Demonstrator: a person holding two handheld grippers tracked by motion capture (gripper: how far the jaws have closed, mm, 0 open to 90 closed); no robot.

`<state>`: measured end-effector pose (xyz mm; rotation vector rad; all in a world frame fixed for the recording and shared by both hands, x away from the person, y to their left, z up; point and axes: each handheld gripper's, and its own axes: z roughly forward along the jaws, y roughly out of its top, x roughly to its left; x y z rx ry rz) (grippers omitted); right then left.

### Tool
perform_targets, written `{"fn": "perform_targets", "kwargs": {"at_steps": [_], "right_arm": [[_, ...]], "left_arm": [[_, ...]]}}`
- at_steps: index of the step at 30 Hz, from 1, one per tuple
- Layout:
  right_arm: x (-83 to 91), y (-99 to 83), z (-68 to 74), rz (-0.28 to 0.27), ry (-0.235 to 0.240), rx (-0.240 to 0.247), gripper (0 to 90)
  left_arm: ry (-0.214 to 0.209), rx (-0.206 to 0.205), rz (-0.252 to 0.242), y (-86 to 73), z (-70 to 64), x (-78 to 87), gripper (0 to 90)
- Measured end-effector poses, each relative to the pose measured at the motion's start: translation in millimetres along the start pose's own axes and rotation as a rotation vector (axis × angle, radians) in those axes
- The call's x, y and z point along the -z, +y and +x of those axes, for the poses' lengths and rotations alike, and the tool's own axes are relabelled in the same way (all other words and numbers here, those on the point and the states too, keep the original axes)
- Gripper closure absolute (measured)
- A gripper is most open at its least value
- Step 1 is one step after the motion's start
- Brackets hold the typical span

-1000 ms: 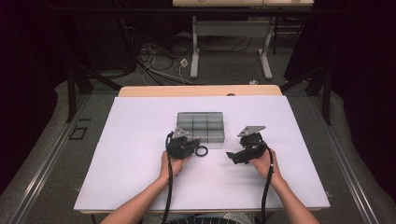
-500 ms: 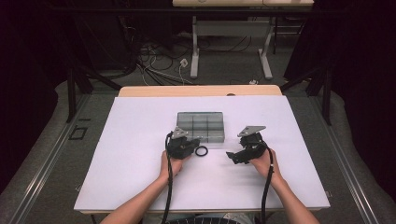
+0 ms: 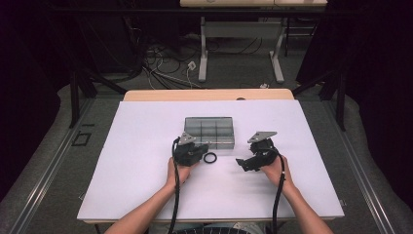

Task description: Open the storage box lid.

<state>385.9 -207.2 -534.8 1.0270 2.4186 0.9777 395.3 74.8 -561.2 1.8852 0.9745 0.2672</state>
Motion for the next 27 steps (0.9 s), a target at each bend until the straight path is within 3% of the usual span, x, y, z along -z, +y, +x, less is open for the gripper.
{"fn": "perform_targets", "kwargs": {"at_steps": [11, 17, 23, 27], "right_arm": [[-0.7, -0.1, 0.0, -0.002, -0.003, 0.005, 3.9], [-2.0, -0.3, 0.0, -0.007, 0.000, 0.005, 3.9], [-2.2, -0.2, -0.4, -0.008, 0.000, 0.009, 3.9], [-3.8, 0.3, -0.1, 0.005, 0.008, 0.010, 3.9]], "left_arm": [[-0.003, 0.016, -0.005, -0.2, -1.2, 0.1, 85.5], [0.005, 0.000, -0.014, 1.5, 0.4, 2.0, 84.7], [-0.014, 0.005, -0.021, 2.2, 1.1, 3.0, 84.7], [-0.009, -0.029, -0.035, 4.7, 1.2, 4.9, 84.8]]}}
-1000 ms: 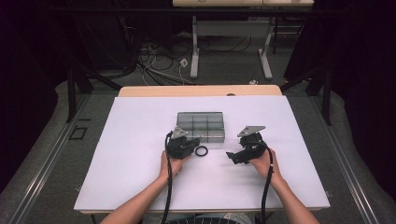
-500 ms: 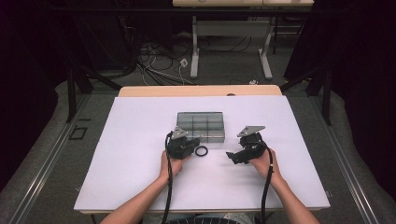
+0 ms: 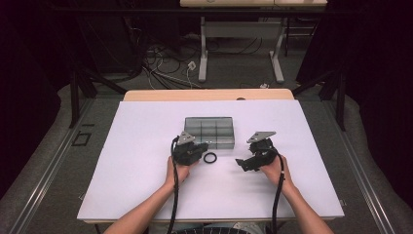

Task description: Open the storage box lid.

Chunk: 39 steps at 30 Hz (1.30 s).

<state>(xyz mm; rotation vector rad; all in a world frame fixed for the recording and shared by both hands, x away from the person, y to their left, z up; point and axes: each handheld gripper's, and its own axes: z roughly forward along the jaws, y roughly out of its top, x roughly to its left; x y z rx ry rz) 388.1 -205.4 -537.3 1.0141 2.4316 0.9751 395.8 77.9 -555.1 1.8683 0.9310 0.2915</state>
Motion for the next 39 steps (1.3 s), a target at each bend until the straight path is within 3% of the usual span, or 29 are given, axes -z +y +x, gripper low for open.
{"fn": "perform_targets", "kwargs": {"at_steps": [18, 24, 31, 39], "right_arm": [[1.0, 4.2, 2.1, -0.075, -0.037, -0.001, 9.7], [-0.7, 8.1, 3.9, -0.114, -0.065, -0.032, 23.5], [-5.1, 19.1, 5.5, -0.153, -0.114, -0.033, 35.8], [-14.3, 33.0, 5.9, -0.144, -0.153, -0.009, 48.7]], "left_arm": [[0.004, -0.029, -0.013, 5.7, -0.4, 4.1, 85.1], [0.002, -0.023, -0.020, 7.0, -0.5, 5.6, 85.2], [0.005, -0.032, -0.032, 10.0, 0.7, 8.9, 86.2], [0.003, -0.027, -0.035, 10.4, 0.6, 9.1, 86.1]]}}
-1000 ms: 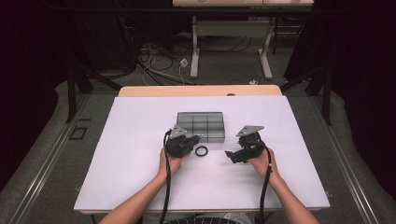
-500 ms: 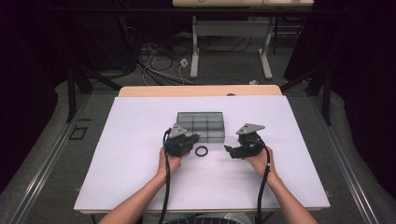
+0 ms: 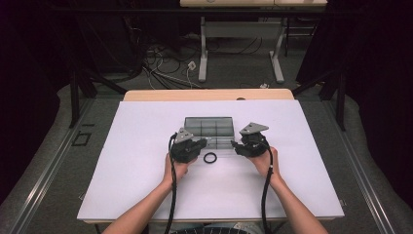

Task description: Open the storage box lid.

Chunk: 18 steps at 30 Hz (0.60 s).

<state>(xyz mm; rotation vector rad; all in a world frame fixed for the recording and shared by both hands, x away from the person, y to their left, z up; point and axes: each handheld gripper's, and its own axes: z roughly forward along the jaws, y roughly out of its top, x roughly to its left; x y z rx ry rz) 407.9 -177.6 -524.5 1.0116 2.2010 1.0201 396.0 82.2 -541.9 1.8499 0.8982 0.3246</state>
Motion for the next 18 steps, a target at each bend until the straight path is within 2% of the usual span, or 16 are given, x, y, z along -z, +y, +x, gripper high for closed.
{"fn": "perform_targets", "kwargs": {"at_steps": [3, 11, 18], "right_arm": [[-3.7, 3.2, 0.0, 0.004, -0.003, 0.002, 52.8], [-8.9, 2.7, 1.6, -0.041, 0.002, -0.007, 63.2], [-7.9, 2.5, 2.3, -0.054, 0.001, -0.012, 65.1]], "left_arm": [[0.000, -0.002, 0.000, 0.4, 0.2, 0.6, 86.1], [0.003, -0.004, -0.008, 1.5, 0.0, 1.0, 85.7], [0.014, -0.014, 0.000, 1.1, 0.5, 4.5, 81.5]]}}
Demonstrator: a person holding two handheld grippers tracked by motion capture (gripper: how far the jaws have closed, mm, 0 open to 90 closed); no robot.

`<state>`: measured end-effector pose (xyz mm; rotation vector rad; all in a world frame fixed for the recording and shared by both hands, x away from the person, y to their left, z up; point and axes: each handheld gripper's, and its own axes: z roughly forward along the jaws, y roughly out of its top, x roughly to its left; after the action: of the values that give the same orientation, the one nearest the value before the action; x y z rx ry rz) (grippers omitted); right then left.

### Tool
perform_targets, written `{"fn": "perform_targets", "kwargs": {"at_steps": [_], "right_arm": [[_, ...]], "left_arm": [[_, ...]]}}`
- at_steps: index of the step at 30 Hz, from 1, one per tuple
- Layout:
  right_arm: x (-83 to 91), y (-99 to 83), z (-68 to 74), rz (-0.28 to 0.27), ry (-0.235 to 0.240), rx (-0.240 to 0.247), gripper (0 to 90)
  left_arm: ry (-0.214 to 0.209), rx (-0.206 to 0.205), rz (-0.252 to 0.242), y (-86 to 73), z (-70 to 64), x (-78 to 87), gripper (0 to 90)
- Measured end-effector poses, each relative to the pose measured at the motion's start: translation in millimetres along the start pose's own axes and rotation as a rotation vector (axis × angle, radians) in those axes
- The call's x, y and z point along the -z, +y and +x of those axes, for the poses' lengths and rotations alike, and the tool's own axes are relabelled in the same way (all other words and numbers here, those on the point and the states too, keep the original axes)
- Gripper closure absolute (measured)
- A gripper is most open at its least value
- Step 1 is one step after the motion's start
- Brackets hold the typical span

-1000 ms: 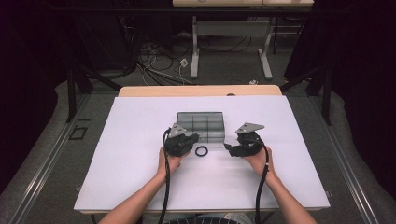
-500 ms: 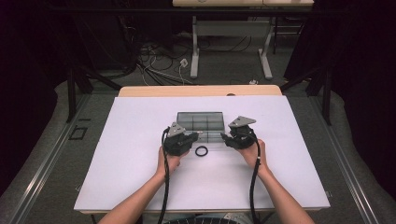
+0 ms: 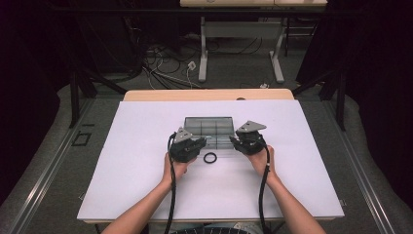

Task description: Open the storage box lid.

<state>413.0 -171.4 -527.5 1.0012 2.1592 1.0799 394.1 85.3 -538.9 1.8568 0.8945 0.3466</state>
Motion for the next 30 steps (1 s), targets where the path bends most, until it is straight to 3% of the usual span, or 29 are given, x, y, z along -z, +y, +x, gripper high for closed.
{"fn": "perform_targets", "kwargs": {"at_steps": [3, 5, 9, 17, 20, 30], "right_arm": [[0.3, 0.0, 0.1, 0.002, 0.000, 0.002, 65.5], [0.6, 0.1, 0.7, 0.003, 0.001, 0.004, 65.9], [0.7, 0.3, 1.7, -0.001, 0.002, 0.003, 66.7], [0.8, 0.8, 1.7, -0.008, -0.002, 0.007, 68.1], [0.6, 0.9, 1.8, -0.008, -0.001, 0.007, 68.5], [0.3, 0.7, 2.4, -0.001, 0.000, 0.008, 68.8]], "left_arm": [[0.009, -0.014, 0.010, -0.4, -1.4, 3.1, 76.2], [0.021, -0.050, 0.028, -0.5, -1.4, 6.2, 69.2], [0.057, -0.083, 0.056, -1.9, -0.3, 13.8, 58.2], [0.094, -0.062, 0.084, -3.0, 8.8, 25.0, 42.8], [0.111, -0.074, 0.104, -3.3, 10.7, 27.3, 38.0], [0.173, -0.064, 0.112, -4.1, 21.0, 30.2, 34.1]]}}
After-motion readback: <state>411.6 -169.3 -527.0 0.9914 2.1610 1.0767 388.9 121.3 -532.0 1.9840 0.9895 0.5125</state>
